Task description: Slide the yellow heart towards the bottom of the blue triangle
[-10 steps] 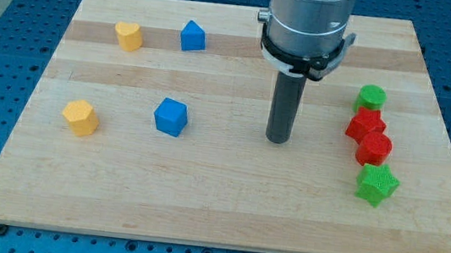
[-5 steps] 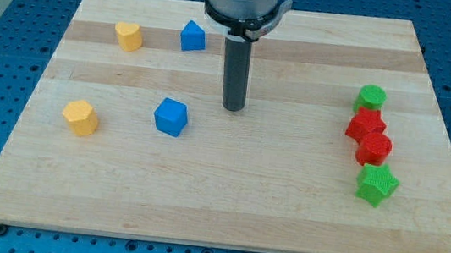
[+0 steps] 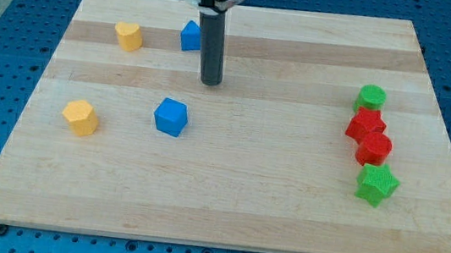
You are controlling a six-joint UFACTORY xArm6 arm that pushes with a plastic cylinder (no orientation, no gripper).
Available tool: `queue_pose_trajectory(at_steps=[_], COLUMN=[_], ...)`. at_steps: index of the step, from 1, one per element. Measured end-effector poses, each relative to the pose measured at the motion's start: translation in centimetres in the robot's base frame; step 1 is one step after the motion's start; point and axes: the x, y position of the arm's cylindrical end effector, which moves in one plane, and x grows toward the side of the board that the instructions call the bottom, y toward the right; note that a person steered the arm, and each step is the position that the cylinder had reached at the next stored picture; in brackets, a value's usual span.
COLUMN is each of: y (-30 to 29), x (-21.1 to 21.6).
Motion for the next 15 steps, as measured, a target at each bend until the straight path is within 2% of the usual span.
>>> queue_pose_trajectory(at_steps=[1,3,5,6,7,8,9,10,11,13,15], y=[-0.5,-12.1,-18.5,-20.1,-20.1,-20.1,-18.0,-14.6,-13.3,-16.4,-15.1], x=[0.0,-0.3,-0.3,-5.4,-13.6,-13.7,-11.7,-7.3,-6.2,-7.0,-5.5])
